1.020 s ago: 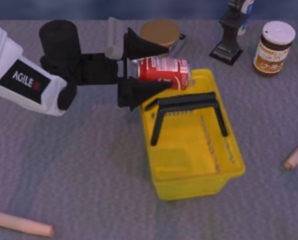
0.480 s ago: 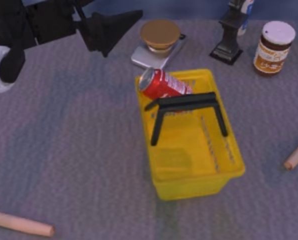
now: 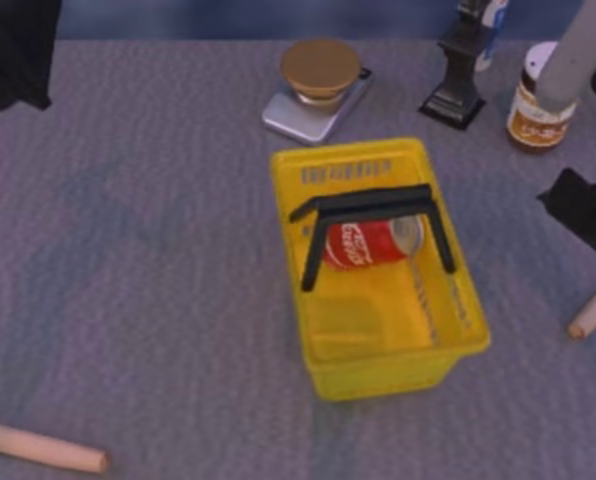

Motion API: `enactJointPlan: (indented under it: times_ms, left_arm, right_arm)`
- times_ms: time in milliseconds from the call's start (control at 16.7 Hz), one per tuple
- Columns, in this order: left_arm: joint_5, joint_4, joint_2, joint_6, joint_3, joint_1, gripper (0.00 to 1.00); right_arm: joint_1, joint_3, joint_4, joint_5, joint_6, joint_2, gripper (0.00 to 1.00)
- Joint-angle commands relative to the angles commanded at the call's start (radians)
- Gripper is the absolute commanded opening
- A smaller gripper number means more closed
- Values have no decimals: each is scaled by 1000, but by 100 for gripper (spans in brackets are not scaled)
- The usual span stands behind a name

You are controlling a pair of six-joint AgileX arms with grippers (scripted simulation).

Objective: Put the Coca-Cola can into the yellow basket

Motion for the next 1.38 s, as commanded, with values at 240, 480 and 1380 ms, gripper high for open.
enactJointPlan:
  times_ms: [240,480,1380]
  left_arm:
    - [-227,-186,-402,24,-253,45,100]
    - [-403,-347,-720,69,-488,71,100]
    - [-525,-467,-930,122,-675,84,100]
  right_arm:
    - [114,405,-263,3,-180,409,100]
    - [206,715,-471,3,-321,730,100]
    - [270,857,-565,2,-420,925,100]
